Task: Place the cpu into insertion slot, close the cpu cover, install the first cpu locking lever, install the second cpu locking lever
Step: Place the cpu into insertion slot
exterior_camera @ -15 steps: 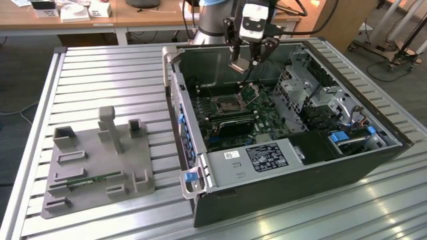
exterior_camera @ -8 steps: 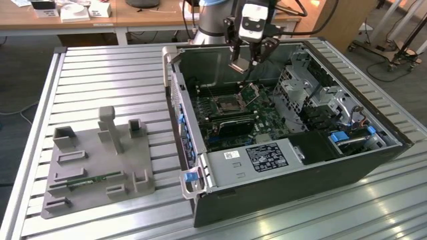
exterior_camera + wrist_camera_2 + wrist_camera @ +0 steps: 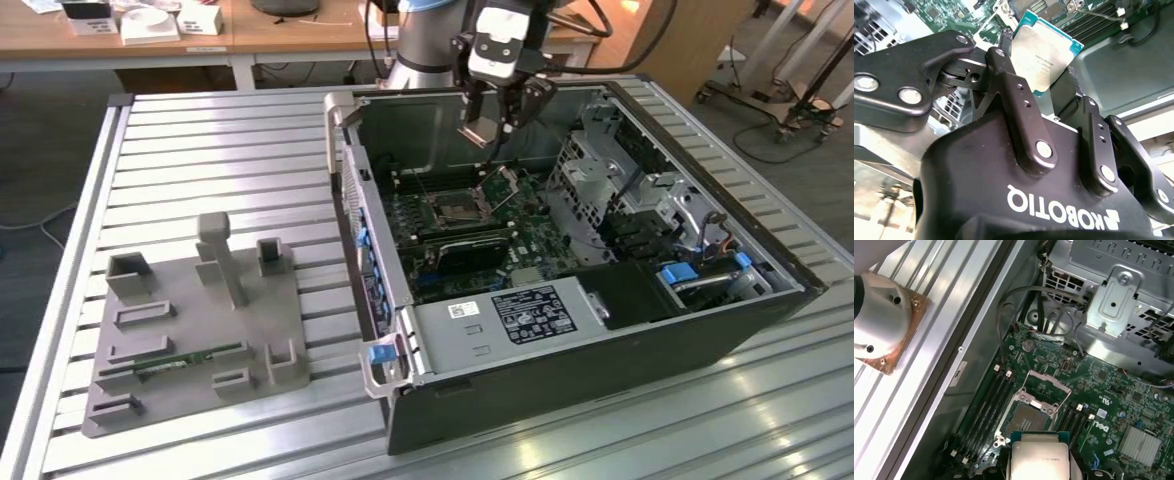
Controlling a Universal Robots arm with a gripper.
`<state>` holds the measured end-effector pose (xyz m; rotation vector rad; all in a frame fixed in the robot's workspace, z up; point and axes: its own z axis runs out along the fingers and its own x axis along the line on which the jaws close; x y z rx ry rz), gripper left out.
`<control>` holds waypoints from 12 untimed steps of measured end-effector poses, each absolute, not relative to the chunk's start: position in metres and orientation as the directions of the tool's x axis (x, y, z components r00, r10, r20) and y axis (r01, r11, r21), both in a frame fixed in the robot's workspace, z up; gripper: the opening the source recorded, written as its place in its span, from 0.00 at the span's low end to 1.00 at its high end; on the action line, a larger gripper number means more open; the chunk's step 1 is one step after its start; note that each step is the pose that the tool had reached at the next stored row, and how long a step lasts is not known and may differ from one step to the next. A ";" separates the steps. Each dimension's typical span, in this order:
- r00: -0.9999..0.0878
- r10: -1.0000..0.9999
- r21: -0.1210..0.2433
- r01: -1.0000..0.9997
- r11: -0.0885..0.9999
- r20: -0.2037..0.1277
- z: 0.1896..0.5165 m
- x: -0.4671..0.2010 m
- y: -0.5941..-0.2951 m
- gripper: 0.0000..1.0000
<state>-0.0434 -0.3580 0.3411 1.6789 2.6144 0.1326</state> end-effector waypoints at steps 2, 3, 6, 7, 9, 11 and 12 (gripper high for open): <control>-0.400 0.916 0.089 0.914 0.397 0.019 0.341 -0.043 -0.358 0.55; -0.397 0.918 0.089 0.915 0.394 0.019 0.341 -0.043 -0.358 0.55; -0.395 0.919 0.089 0.916 0.391 0.019 0.341 -0.043 -0.358 0.55; -0.393 0.919 0.089 0.917 0.390 0.019 0.341 -0.043 -0.358 0.55; -0.393 0.919 0.089 0.917 0.390 0.019 0.341 -0.043 -0.358 0.55; -0.393 0.919 0.089 0.917 0.390 0.019 0.341 -0.043 -0.358 0.55; -0.392 0.920 0.089 0.917 0.389 0.019 0.341 -0.043 -0.358 0.55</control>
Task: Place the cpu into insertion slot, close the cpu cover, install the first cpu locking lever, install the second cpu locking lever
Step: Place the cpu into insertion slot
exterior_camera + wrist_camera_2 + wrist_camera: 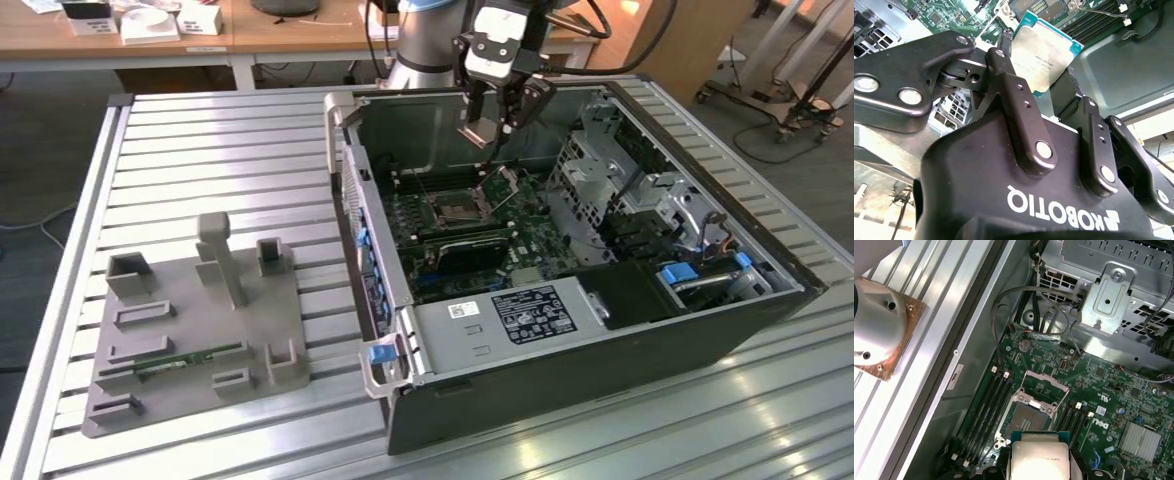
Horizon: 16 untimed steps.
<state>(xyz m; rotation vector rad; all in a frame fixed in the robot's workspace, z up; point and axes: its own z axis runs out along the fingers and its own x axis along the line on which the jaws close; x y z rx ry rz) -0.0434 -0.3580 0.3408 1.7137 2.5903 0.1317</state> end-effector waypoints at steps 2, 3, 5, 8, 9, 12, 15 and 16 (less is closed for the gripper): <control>-0.391 0.920 0.089 0.918 0.388 0.019 0.341 -0.043 -0.358 0.55; -0.391 0.920 0.089 0.918 0.388 0.019 0.341 -0.043 -0.358 0.55; -0.391 0.920 0.089 0.918 0.388 0.019 0.341 -0.043 -0.358 0.55; -0.391 0.920 0.089 0.918 0.387 0.019 0.341 -0.043 -0.358 0.55; -0.390 0.920 0.089 0.918 0.387 0.019 0.341 -0.043 -0.358 0.55; -0.390 0.920 0.089 0.918 0.387 0.019 0.341 -0.043 -0.358 0.55; -0.390 0.920 0.089 0.918 0.387 0.019 0.341 -0.043 -0.358 0.55; -0.390 0.920 0.089 0.918 0.387 0.019 0.341 -0.043 -0.358 0.55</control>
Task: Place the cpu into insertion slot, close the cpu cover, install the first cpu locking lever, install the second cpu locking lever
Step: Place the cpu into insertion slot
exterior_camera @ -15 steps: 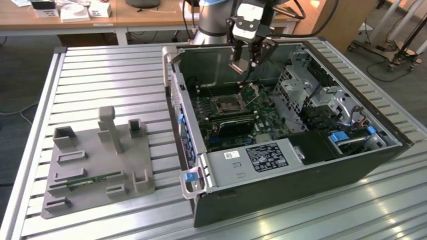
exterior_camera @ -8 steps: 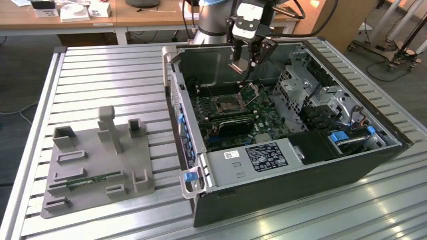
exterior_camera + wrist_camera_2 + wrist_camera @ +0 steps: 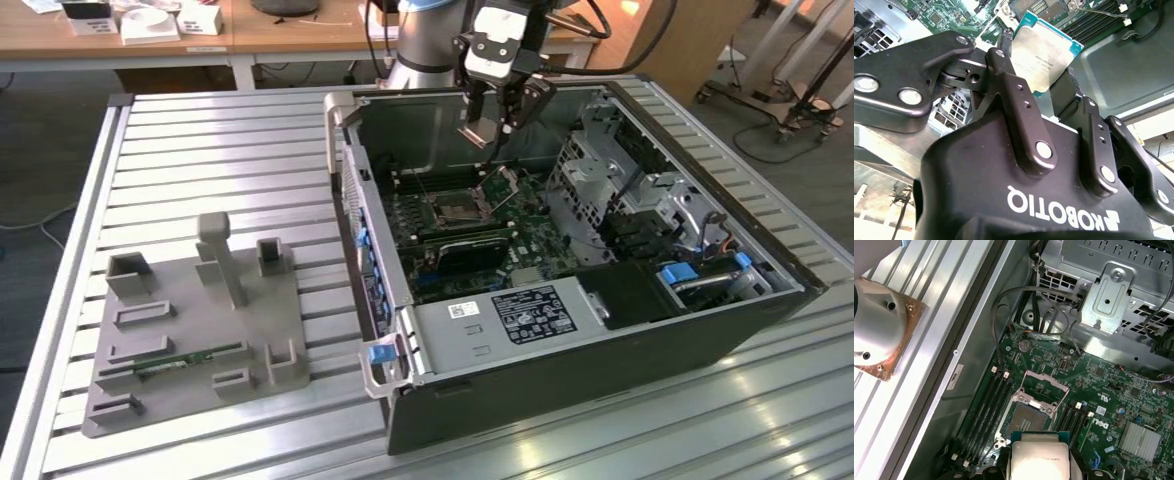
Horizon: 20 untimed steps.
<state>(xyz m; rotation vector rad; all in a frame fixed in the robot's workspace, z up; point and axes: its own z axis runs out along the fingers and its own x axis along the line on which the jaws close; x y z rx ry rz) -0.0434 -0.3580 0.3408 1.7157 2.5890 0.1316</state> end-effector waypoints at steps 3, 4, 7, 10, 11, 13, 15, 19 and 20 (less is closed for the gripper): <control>-0.377 0.926 0.089 0.923 0.374 0.019 0.339 -0.043 -0.358 0.55; -0.363 0.931 0.089 0.929 0.360 0.019 0.338 -0.043 -0.358 0.55; -0.322 0.947 0.089 0.944 0.319 0.019 0.336 -0.043 -0.358 0.55; -0.301 0.954 0.089 0.950 0.298 0.019 0.332 -0.044 -0.357 0.55; -0.297 0.955 0.089 0.952 0.294 0.019 0.330 -0.043 -0.356 0.55; -0.293 0.956 0.089 0.953 0.290 0.019 0.328 -0.043 -0.355 0.55; -0.290 0.957 0.089 0.954 0.288 0.019 0.326 -0.043 -0.353 0.55; -0.285 0.958 0.089 0.955 0.282 0.020 0.322 -0.043 -0.349 0.55; -0.284 0.959 0.089 0.955 0.281 0.020 0.322 -0.043 -0.349 0.55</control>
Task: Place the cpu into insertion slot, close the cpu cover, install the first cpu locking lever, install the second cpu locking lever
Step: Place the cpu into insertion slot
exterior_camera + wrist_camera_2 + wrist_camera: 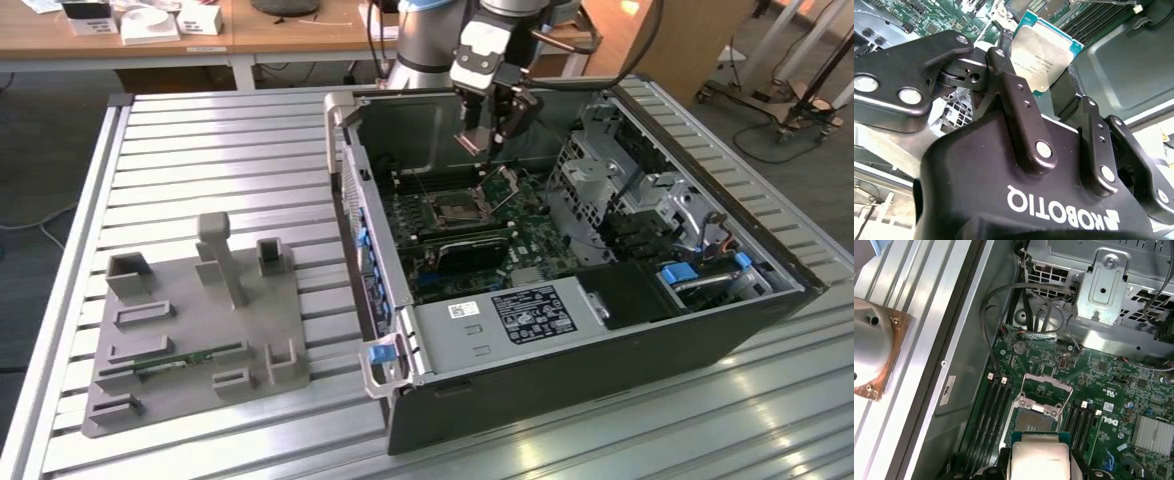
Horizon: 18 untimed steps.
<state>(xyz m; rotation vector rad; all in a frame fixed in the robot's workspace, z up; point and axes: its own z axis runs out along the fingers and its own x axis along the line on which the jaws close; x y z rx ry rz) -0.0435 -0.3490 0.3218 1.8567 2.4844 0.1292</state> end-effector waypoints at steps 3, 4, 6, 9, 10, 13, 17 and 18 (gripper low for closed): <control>-0.278 0.960 0.089 0.957 0.276 0.020 0.321 -0.043 -0.349 0.55; -0.276 0.961 0.089 0.958 0.273 0.020 0.321 -0.043 -0.349 0.55; -0.274 0.961 0.089 0.958 0.271 0.020 0.320 -0.043 -0.349 0.55; -0.272 0.962 0.089 0.959 0.269 0.021 0.318 -0.043 -0.349 0.55; -0.270 0.963 0.089 0.960 0.267 0.021 0.317 -0.043 -0.349 0.55; -0.262 0.965 0.089 0.962 0.259 0.021 0.315 -0.043 -0.348 0.55; -0.255 0.967 0.089 0.964 0.252 0.021 0.314 -0.043 -0.348 0.55; -0.253 0.967 0.089 0.964 0.250 0.021 0.314 -0.042 -0.348 0.55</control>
